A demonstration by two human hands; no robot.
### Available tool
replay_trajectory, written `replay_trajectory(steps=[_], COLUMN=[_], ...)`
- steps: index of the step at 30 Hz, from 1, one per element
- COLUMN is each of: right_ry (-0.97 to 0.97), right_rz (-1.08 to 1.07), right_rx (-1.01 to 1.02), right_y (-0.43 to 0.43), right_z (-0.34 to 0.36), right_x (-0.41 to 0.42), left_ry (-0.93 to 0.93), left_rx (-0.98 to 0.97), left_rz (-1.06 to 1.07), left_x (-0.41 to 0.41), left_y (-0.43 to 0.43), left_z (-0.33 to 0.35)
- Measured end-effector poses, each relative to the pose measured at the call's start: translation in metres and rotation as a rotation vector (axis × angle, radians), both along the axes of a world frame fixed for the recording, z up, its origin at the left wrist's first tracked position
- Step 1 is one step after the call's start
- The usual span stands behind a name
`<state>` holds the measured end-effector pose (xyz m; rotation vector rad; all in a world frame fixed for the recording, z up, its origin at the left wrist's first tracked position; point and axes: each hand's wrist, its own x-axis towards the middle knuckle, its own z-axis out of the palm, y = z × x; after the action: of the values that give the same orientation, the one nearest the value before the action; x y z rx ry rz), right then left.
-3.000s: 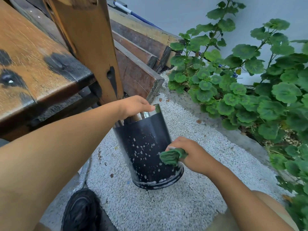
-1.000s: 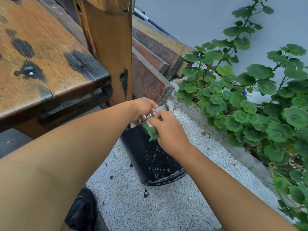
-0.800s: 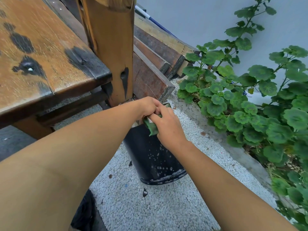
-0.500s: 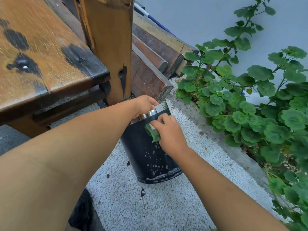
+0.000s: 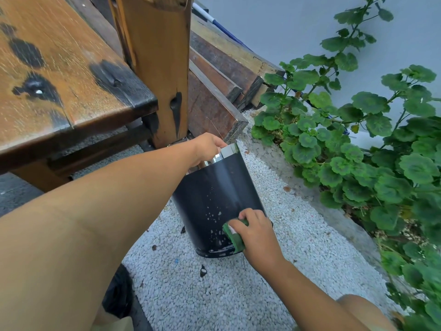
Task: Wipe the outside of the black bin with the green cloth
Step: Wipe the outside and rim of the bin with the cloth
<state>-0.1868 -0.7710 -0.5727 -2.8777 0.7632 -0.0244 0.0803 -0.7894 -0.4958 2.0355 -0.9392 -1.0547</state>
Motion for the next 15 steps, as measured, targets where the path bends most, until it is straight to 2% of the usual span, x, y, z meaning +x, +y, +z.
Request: replay_trajectory(steps=[3, 8, 11, 15], right_ry=[0.062, 0.160, 0.017, -0.119], right_rz=[0.022, 0.109, 0.084, 0.100], right_rx=[0.017, 0.064, 0.105, 0.010], right_y=[-0.002, -0.007, -0.009, -0.011], right_z=[0.000, 0.013, 0.035, 0.063], right_x=[-0.010, -0.006, 0.013, 0.063], left_ry=[-0.009, -0.132, -0.090, -0.087], left_rx=[0.000, 0.047, 0.042, 0.027], left_rz=[-0.037, -0.084, -0.075, -0.102], left_x=[-0.003, -0.008, -0.005, -0.001], left_y=[0.002, 0.008, 0.012, 0.017], left_z=[0.003, 0.006, 0.004, 0.005])
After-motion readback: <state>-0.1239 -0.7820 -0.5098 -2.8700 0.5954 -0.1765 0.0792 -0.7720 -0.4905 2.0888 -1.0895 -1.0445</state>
